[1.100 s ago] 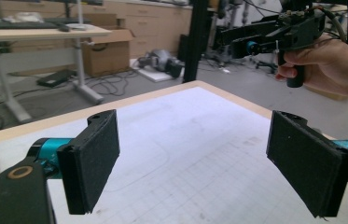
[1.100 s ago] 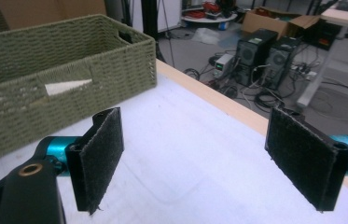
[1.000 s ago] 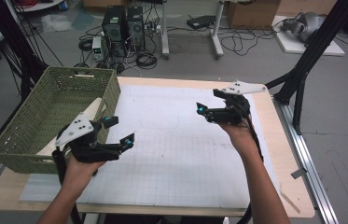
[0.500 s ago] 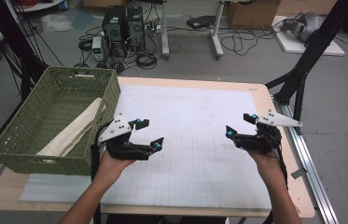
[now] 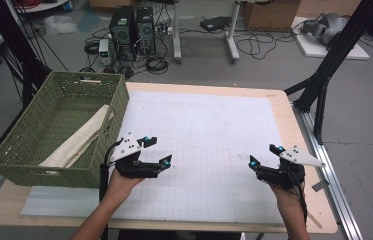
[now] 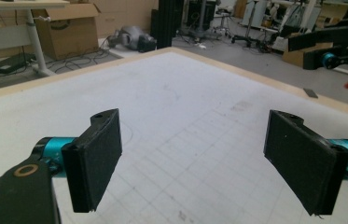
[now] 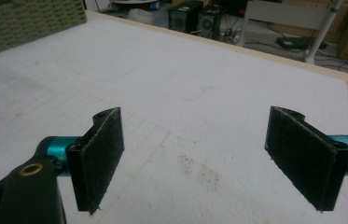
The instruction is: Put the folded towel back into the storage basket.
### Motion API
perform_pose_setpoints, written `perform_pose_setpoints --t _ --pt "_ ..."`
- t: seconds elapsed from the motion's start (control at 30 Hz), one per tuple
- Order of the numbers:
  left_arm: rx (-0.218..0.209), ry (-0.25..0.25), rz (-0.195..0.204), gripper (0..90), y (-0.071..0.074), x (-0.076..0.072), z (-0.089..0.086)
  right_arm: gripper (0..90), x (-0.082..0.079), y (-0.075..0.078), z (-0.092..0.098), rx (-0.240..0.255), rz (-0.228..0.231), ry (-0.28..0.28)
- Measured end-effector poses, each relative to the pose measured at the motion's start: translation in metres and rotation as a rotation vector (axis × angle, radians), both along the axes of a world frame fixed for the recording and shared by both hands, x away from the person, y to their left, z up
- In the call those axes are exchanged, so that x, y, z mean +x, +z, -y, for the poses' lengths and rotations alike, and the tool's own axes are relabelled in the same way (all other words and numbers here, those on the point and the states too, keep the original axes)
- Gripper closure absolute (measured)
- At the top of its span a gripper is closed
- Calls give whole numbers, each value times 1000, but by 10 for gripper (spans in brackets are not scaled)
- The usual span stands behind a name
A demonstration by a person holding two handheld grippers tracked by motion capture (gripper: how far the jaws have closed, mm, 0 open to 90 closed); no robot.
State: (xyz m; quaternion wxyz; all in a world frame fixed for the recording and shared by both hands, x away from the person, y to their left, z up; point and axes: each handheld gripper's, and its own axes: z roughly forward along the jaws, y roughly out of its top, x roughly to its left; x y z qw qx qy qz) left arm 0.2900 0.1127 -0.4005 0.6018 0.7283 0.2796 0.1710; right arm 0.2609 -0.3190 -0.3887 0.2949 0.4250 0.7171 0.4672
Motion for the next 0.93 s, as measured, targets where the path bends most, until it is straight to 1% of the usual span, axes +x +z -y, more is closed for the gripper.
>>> perform_pose_setpoints --t 0.03,0.13,0.27,0.37,0.4,0.47,0.53,0.67,0.77,0.93 --pt "0 3 -5 195 -2 -1 -1 184 -2 -2 0 -9 2 5" --pt "0 10 -9 196 -8 -2 -5 184 -8 -6 -1 -11 -2 15" --pt "-5 16 -6 195 -10 -4 -9 184 -14 -9 -2 15 4 21" --pt "-23 27 -1 195 -8 -4 -12 184 -15 -8 -1 14 2 31" --pt "-18 25 3 195 -7 -5 -12 184 -16 -9 -1 18 2 26" --pt "-9 21 3 195 -8 -6 -10 184 -15 -11 -2 0 -2 32" --pt "-2 19 0 195 -9 -6 -9 184 -14 -13 -3 -3 -7 32" --pt "1 20 -3 196 -10 -6 -9 184 -13 -14 -5 -19 -7 40" --pt "5 22 -5 197 -11 -6 -10 184 -14 -14 -6 -15 -17 35" --pt "5 28 -4 197 -11 -6 -10 184 -13 -14 -3 -8 -7 35"
